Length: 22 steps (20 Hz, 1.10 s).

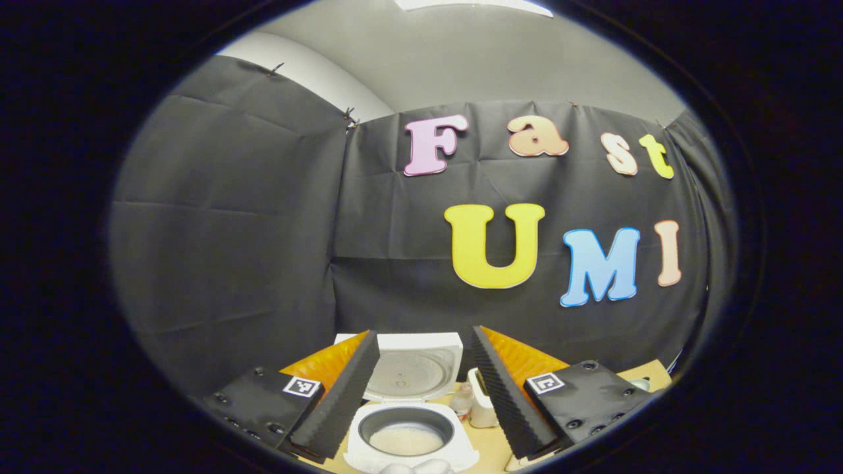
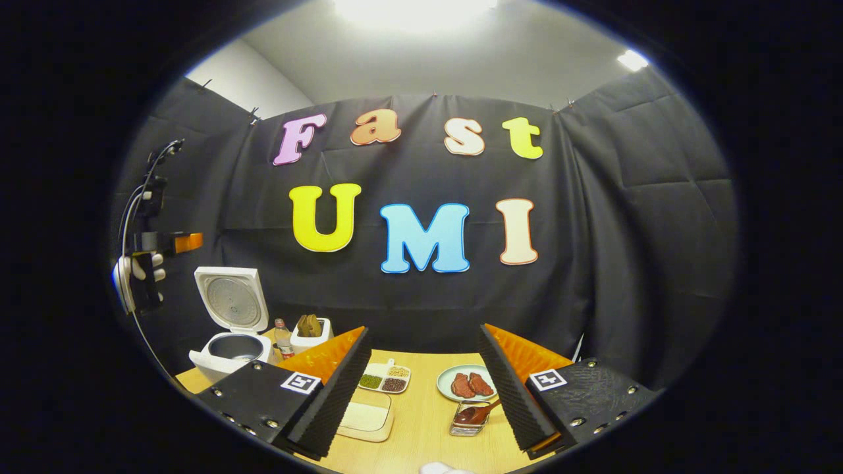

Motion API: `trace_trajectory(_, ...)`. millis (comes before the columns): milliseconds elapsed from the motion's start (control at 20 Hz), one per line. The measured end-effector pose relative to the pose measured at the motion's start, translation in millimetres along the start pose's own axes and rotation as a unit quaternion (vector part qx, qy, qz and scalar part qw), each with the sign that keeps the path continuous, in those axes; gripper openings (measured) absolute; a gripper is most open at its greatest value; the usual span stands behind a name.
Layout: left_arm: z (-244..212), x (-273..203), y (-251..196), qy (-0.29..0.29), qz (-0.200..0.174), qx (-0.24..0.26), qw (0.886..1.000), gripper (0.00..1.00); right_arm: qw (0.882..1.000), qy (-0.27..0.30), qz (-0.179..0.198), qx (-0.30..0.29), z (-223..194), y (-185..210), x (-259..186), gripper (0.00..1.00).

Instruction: Close the left gripper, press the button to open the rice cooker; take a wooden spoon from the chopstick holder with the right hand, scoop a spoonful of rice and pour it into the rice cooker, then put the wooden spoon back into the chopstick holder.

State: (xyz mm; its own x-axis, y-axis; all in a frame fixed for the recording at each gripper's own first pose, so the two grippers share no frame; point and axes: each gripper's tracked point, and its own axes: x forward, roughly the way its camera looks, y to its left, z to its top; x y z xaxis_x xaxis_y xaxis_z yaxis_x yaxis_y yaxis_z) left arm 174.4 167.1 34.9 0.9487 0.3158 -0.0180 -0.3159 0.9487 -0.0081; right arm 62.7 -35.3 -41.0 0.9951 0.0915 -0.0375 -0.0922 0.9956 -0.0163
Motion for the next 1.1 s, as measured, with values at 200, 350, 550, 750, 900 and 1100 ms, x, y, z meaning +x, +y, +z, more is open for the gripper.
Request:
trace_trajectory(200, 10, 54, 16, 0.007, 0.011, -0.021, 1.000, 0.97, 1.000, 0.014, -0.004, 0.002, -6, 8, 2, 0.96)
trace_trajectory(350, -2, 93, 21, 0.026, 0.014, -0.023, 0.999, 0.94, 1.000, 0.031, 0.000, 0.005, -15, 16, 7, 0.99)
trace_trajectory(550, -24, 145, 30, 0.058, 0.022, -0.024, 0.998, 0.94, 0.999, 0.051, 0.006, 0.001, -32, 25, 13, 0.99)
trace_trajectory(750, -52, 184, 29, 0.093, 0.028, -0.001, 0.995, 0.95, 0.997, 0.071, 0.013, -0.002, -45, 28, 20, 0.99)
trace_trajectory(900, -75, 202, 30, 0.121, 0.033, 0.013, 0.992, 0.96, 0.996, 0.083, 0.016, 0.000, -54, 32, 24, 0.99)
trace_trajectory(1100, -94, 223, 30, 0.142, 0.039, 0.032, 0.989, 0.94, 0.995, 0.092, 0.024, -0.004, -62, 37, 25, 0.99)
